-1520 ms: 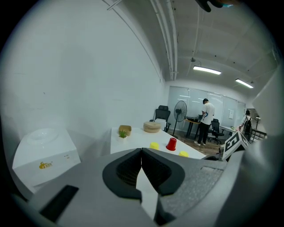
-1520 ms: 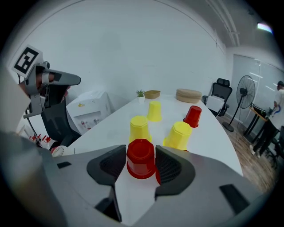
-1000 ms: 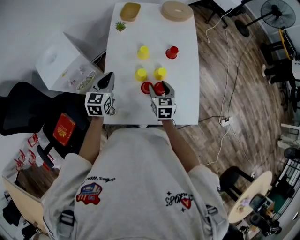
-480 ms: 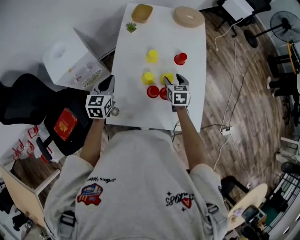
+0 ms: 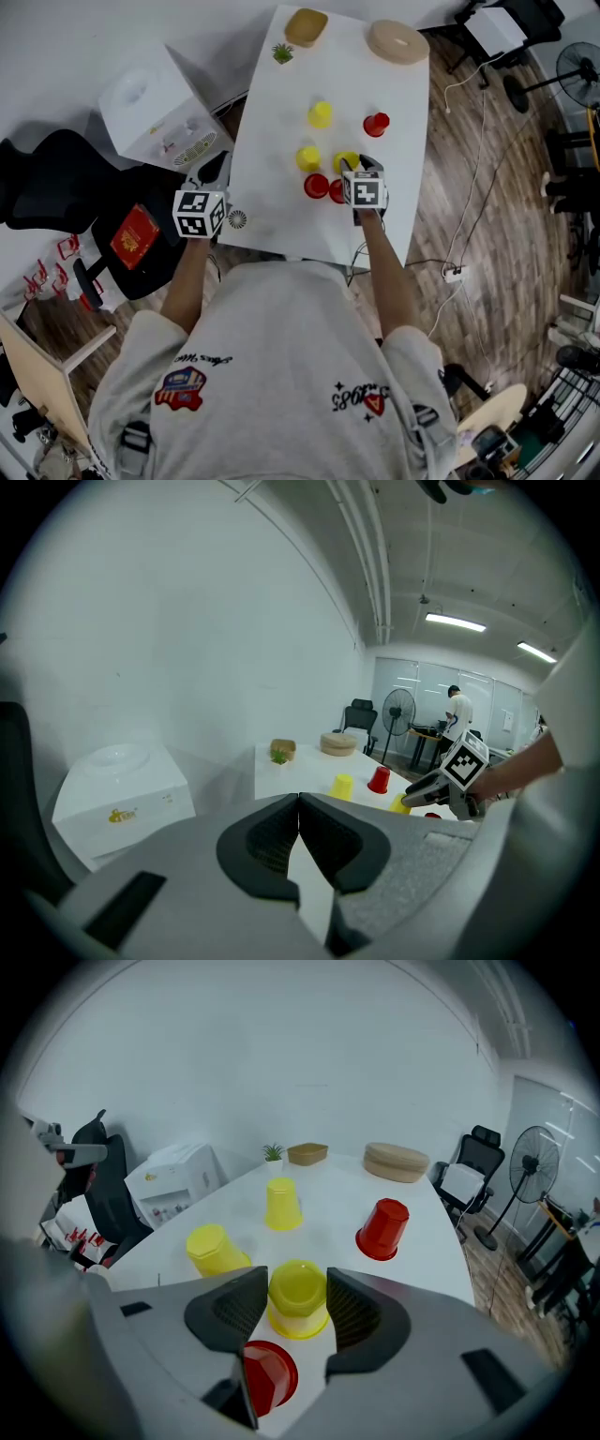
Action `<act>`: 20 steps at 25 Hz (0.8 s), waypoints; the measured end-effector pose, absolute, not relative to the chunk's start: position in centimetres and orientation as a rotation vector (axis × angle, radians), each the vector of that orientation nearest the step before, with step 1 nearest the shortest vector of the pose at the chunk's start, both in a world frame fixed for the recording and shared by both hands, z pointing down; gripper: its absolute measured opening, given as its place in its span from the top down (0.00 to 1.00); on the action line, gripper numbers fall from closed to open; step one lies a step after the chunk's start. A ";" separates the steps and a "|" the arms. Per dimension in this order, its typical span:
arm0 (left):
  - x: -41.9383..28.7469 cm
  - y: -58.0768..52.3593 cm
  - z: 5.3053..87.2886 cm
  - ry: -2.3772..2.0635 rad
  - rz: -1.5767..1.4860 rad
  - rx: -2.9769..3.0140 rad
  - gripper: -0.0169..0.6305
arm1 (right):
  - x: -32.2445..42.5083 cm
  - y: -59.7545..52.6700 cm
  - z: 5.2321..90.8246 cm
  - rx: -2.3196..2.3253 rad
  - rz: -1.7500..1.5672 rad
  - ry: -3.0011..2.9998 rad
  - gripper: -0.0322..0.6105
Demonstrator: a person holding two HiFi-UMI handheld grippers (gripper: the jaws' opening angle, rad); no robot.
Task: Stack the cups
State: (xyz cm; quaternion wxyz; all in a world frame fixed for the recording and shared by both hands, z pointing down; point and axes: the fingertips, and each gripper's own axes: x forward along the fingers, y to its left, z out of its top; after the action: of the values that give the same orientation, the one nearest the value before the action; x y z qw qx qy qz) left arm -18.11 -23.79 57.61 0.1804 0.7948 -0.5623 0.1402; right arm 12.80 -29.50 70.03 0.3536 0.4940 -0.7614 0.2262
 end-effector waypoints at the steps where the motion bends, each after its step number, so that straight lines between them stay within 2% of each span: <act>1: -18.1 -23.8 57.6 -1.587 0.396 2.246 0.96 | 13.0 -29.5 70.2 1.280 0.585 -1.963 0.64; 20: -13.0 -23.2 57.2 -1.429 0.402 2.380 0.96 | 20.0 -24.4 67.1 1.511 0.601 -1.915 0.64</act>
State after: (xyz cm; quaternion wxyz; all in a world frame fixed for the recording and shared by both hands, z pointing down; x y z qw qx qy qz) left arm -13.01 -23.25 57.21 0.1674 0.8366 -0.5021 0.1411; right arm 20.02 -24.37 67.06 0.3096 0.5719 -0.7248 0.2276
